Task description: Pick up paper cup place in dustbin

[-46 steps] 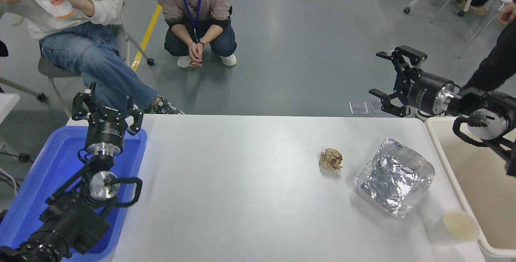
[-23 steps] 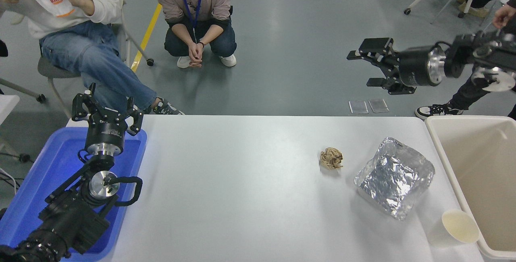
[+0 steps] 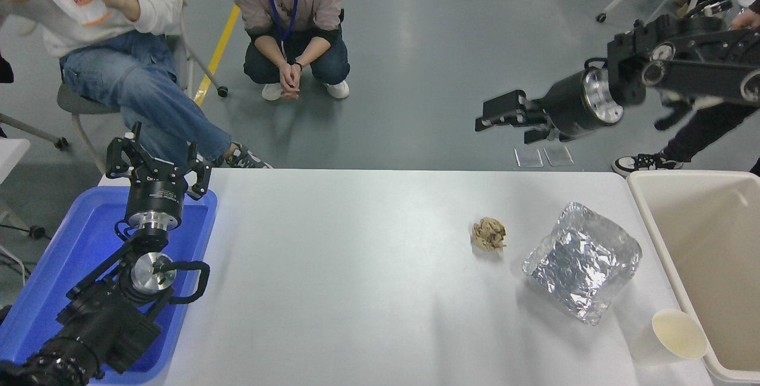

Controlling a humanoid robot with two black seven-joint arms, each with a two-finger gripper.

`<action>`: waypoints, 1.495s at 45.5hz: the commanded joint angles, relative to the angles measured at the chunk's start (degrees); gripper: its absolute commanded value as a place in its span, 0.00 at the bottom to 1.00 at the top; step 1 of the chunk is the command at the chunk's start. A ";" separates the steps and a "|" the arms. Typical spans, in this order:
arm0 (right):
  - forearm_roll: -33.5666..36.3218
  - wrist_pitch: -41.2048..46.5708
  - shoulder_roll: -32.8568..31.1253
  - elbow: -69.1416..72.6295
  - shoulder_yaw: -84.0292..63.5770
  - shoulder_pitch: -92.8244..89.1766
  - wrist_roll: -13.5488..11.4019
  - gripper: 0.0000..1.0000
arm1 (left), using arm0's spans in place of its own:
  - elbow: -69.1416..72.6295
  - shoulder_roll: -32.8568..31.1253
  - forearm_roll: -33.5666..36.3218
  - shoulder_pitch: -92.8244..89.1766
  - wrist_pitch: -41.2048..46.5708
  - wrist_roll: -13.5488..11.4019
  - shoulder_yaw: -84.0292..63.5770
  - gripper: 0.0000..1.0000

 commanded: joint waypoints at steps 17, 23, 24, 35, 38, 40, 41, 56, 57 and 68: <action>10.94 0.83 16.95 3.47 -15.07 8.50 0.10 1.00 | 0.00 0.00 0.00 0.09 0.00 0.02 0.00 0.99; 11.03 4.70 16.43 4.26 -15.24 10.61 0.19 1.00 | 0.00 0.00 0.00 0.09 0.00 0.02 0.00 0.99; 11.03 5.49 16.34 4.53 -15.33 10.96 0.19 1.00 | 0.00 0.00 0.00 0.09 0.00 -0.06 -0.09 0.99; 12.17 10.24 13.35 12.52 -18.22 15.53 0.72 1.00 | 0.00 0.00 0.00 0.09 0.00 0.02 -0.09 0.99; 12.26 11.73 11.95 14.45 -20.16 17.81 0.72 1.00 | 0.00 0.00 0.00 0.09 0.00 -0.06 -0.09 0.99; 12.26 13.66 9.84 16.65 -21.65 20.36 0.72 1.00 | 0.00 0.00 0.00 0.09 0.00 -0.06 -0.09 0.99; 12.26 14.36 9.05 17.27 -22.00 21.06 0.72 1.00 | 0.00 0.00 0.00 0.09 0.00 -0.06 -0.09 0.99; 14.10 16.66 5.70 22.81 -24.56 28.27 0.72 1.00 | 0.00 0.00 0.00 0.09 0.00 -0.06 -0.09 0.99; 14.28 16.66 5.70 22.98 -24.73 28.62 0.72 1.00 | 0.00 0.00 0.00 0.09 0.00 -0.06 -0.09 0.99; 14.10 16.66 5.26 23.43 -27.10 29.16 0.98 1.00 | 0.00 0.00 -0.08 0.09 0.00 -0.06 -0.09 0.99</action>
